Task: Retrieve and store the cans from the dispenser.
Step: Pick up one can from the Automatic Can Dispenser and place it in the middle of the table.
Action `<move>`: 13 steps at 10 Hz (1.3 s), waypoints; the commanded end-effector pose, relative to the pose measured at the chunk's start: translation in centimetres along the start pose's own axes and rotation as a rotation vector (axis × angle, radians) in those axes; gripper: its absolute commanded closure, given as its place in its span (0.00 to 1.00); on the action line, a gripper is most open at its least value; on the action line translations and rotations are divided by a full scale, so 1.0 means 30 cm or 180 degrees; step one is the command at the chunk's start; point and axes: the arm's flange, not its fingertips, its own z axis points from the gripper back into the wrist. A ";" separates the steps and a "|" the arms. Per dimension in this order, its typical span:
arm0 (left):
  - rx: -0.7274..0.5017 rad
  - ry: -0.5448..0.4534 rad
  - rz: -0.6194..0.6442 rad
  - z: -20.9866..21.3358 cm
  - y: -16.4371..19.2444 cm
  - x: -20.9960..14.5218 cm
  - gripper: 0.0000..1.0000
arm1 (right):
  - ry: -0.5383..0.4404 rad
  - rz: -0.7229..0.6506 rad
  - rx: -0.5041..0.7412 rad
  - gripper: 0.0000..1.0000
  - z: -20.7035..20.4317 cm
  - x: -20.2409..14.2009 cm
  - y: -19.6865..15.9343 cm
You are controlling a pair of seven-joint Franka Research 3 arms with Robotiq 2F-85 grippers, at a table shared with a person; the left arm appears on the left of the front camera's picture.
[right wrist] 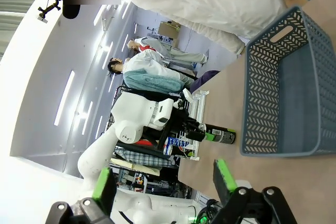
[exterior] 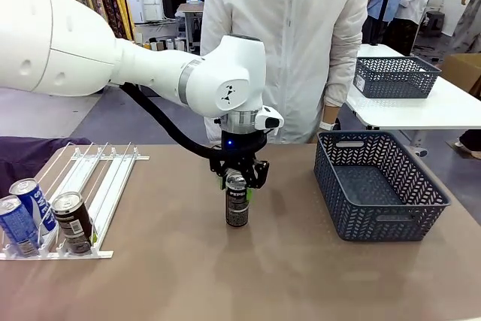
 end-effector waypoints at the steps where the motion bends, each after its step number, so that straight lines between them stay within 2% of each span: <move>1: 0.0040 -0.0105 0.0039 0.046 0.004 -0.030 0.00 | -0.0021 0.0084 0.0057 0.00 -0.001 0.010 0.004; 2: 0.0046 -0.0246 0.0047 0.104 0.006 -0.057 0.00 | -0.0021 0.0084 0.0057 0.00 -0.001 0.010 0.004; 3: 0.0041 -0.0505 0.0062 0.223 0.014 -0.116 0.00 | -0.0021 0.0084 0.0057 0.00 -0.001 0.010 0.004; 4: -0.0077 -0.0700 0.0045 0.403 0.046 -0.227 0.00 | -0.0021 0.0084 0.0057 0.00 -0.001 0.010 0.004; 5: -0.0307 -0.0714 -0.0004 0.548 0.115 -0.350 0.00 | -0.0021 0.0084 0.0057 0.00 -0.001 0.010 0.004; 6: -0.0490 -0.0764 0.0067 0.661 0.237 -0.474 0.00 | -0.0021 0.0084 0.0057 0.00 -0.001 0.010 0.004; 7: -0.0823 -0.0780 0.0218 0.753 0.417 -0.620 0.00 | -0.0021 0.0084 0.0057 0.00 -0.001 0.010 0.004; 8: -0.1241 -0.0696 0.0199 0.795 0.585 -0.750 0.00 | -0.0021 0.0084 0.0057 0.00 -0.001 0.010 0.004; 10: -0.2131 -0.0878 0.0388 0.751 0.857 -1.014 0.00 | -0.0021 0.0084 0.0057 0.00 -0.001 0.010 0.004; 13: -0.3370 -0.1601 0.0825 0.464 1.217 -1.528 0.00 | -0.0021 0.0084 0.0057 0.00 -0.001 0.010 0.004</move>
